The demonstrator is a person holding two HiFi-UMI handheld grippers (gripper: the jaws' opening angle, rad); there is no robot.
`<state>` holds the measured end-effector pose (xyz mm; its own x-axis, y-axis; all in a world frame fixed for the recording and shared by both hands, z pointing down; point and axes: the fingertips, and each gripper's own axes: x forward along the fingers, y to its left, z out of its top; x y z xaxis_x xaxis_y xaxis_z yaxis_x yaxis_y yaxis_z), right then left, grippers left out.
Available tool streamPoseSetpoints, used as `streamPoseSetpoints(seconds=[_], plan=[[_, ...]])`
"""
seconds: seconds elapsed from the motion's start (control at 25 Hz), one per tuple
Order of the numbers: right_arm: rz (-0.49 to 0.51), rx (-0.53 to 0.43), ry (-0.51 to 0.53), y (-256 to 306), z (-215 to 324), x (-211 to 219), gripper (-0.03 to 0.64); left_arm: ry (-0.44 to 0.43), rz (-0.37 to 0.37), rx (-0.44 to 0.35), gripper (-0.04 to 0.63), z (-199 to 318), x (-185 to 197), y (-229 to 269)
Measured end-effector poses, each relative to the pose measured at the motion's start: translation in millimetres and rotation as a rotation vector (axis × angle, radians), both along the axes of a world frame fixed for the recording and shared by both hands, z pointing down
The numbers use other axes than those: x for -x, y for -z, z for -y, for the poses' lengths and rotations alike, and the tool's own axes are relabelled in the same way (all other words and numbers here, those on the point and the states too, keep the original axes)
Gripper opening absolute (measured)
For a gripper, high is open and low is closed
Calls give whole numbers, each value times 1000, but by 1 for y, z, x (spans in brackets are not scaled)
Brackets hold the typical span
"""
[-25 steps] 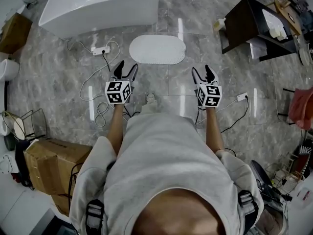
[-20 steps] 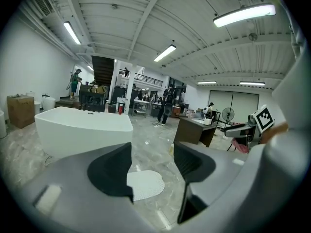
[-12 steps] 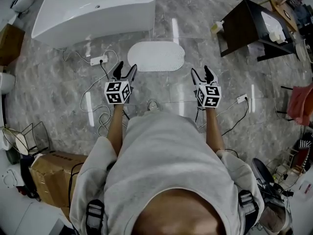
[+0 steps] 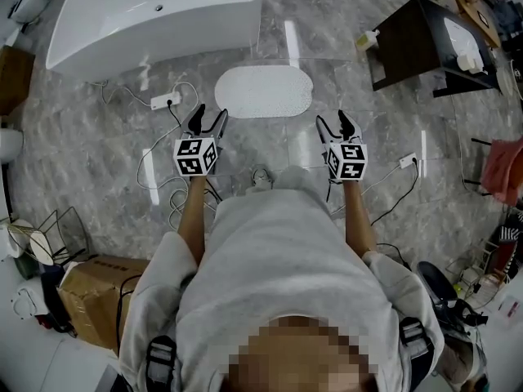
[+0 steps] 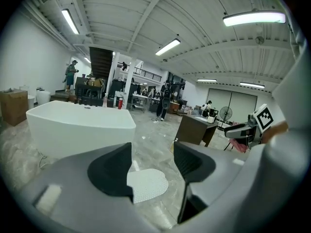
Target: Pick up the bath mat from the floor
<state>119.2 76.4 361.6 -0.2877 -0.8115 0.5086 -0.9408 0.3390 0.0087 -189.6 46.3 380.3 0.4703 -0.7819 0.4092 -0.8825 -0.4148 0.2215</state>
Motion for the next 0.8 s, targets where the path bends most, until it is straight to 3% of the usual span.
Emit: streamPoseSetpoints(seconds=[0.56, 0.8], plan=[[8, 77, 12, -37, 47, -3, 275, 14, 26, 67, 279, 46, 5, -32], [14, 128, 20, -68, 91, -17, 275, 17, 48, 140, 279, 79, -1, -66]])
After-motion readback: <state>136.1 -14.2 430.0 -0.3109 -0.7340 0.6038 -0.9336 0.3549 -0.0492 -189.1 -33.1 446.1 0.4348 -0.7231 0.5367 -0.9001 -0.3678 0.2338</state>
